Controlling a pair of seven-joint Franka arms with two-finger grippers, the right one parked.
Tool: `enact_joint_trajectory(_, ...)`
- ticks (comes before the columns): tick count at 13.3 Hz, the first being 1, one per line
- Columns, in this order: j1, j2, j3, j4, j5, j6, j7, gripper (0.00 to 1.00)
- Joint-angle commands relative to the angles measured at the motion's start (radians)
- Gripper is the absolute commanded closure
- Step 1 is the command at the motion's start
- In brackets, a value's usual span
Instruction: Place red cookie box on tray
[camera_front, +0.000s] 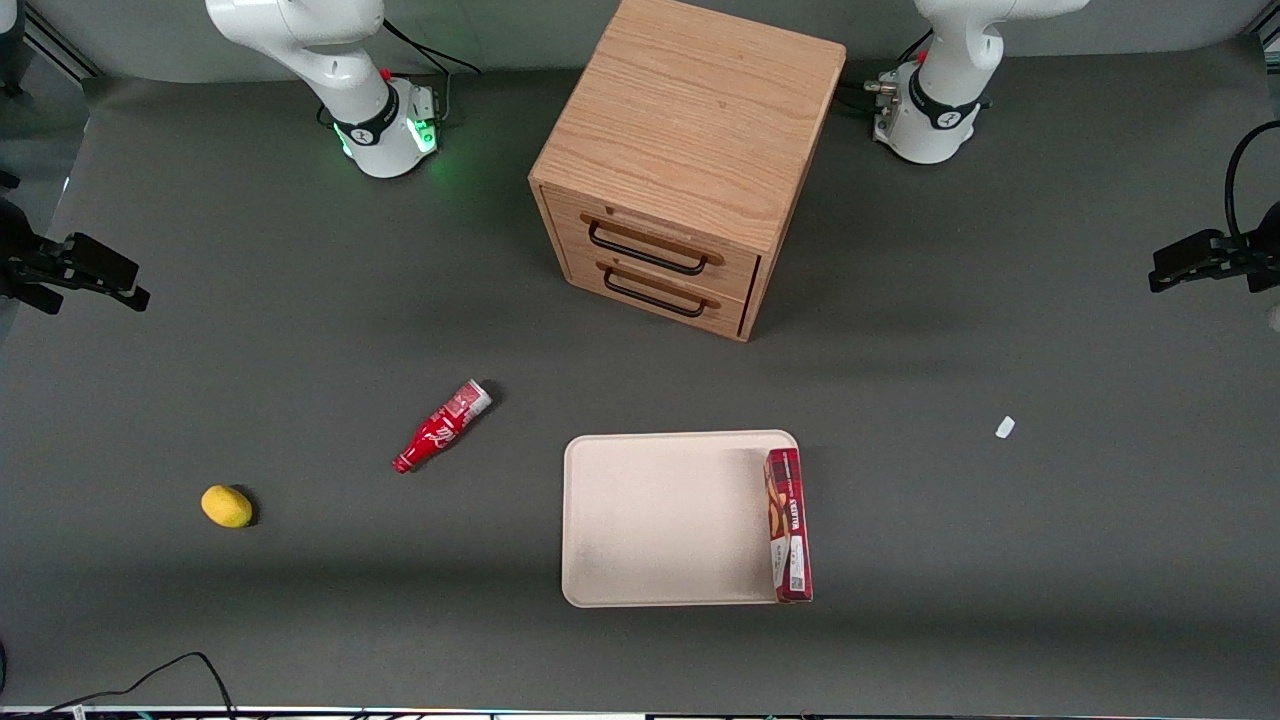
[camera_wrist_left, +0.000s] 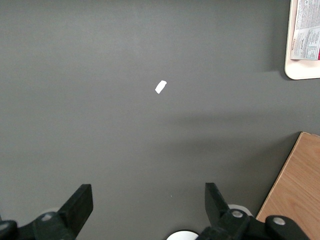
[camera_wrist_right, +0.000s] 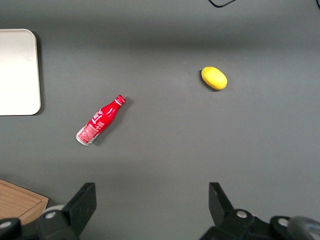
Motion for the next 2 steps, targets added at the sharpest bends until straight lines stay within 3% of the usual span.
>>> enact_joint_trajectory(1, -0.018, 0.012, 0.018, 0.033, -0.009, -0.031, -0.003, 0.00)
enact_joint_trajectory(2, -0.018, 0.012, 0.018, 0.033, -0.009, -0.031, -0.003, 0.00)
